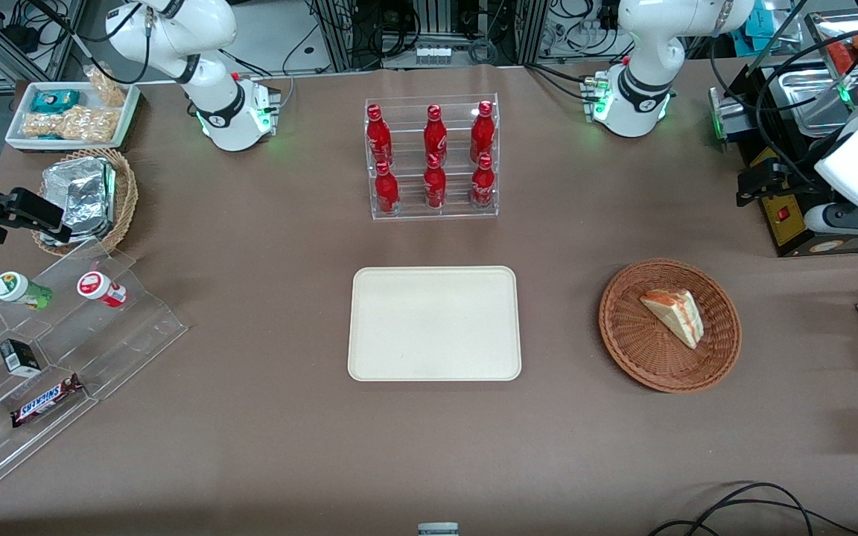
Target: Place sandwich from basket to tray
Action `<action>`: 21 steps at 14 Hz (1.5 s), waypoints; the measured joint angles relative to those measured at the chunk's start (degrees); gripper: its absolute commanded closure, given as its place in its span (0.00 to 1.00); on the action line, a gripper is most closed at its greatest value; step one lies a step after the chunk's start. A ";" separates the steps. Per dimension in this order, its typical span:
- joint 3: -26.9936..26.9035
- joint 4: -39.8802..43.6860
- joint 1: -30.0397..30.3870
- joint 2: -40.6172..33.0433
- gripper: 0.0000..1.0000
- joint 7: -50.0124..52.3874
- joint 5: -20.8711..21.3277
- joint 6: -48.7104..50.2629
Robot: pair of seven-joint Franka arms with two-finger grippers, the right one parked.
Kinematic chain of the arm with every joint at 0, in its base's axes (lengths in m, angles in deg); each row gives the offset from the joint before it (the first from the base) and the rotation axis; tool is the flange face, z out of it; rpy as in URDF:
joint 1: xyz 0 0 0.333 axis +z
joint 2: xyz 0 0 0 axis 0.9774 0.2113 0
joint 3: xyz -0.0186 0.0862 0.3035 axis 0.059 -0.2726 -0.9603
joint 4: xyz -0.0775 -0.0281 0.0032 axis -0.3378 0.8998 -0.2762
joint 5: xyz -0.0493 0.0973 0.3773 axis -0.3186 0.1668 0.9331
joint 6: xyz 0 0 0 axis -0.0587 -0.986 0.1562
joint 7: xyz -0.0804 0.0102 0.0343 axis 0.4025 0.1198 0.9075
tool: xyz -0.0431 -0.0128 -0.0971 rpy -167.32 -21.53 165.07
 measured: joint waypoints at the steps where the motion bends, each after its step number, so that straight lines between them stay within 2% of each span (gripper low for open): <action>1: -0.02 -0.08 0.00 0.01 0.00 0.02 0.03 0.15; 5: -0.08 -3.12 0.01 0.36 0.00 0.18 0.20 0.02; 7: -0.25 -7.52 0.07 0.75 0.00 0.32 0.28 -4.14; 10: -0.64 -17.08 0.52 1.50 0.00 0.56 0.31 -15.63; 13: -0.97 -28.28 1.69 2.50 0.00 4.02 0.31 -33.38; 16: -1.05 -36.78 1.82 2.98 0.00 22.10 0.29 -46.03; 19: -0.87 -38.00 1.77 4.93 0.00 42.22 0.32 -51.86; 21: -0.77 -38.03 1.76 7.89 0.00 49.78 0.32 -56.13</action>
